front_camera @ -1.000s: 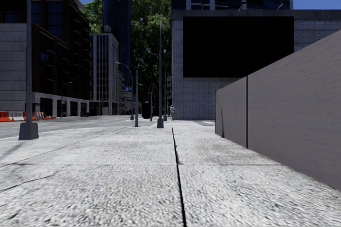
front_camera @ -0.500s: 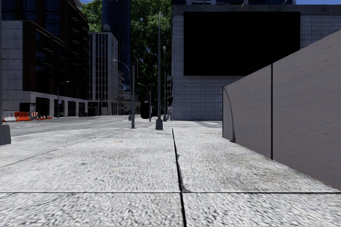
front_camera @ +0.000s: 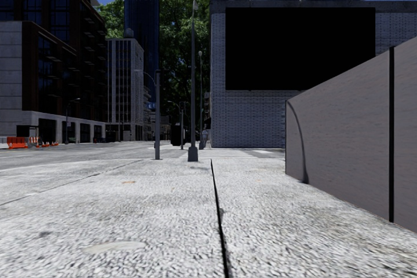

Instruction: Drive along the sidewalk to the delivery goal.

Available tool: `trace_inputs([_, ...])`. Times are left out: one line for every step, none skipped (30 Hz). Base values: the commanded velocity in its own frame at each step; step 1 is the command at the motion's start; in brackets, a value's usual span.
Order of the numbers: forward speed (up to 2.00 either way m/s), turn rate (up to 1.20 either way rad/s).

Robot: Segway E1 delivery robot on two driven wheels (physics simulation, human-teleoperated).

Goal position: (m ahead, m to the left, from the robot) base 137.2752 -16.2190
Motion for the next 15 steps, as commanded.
trace_inputs([2.00,0.00])
trace_inputs([2.00,0.00])
trace_inputs([2.00,0.00])
trace_inputs([2.00,0.00])
trace_inputs([2.00,0.00])
trace_inputs([2.00,0.00])
trace_inputs([2.00,0.00])
trace_inputs([2.00,0.00])
trace_inputs([2.00,0.00])
trace_inputs([2.00,0.00])
trace_inputs([2.00,0.00])
trace_inputs([2.00,0.00])
trace_inputs([2.00,0.00])
trace_inputs([2.00,0.00])
trace_inputs([2.00,0.00])
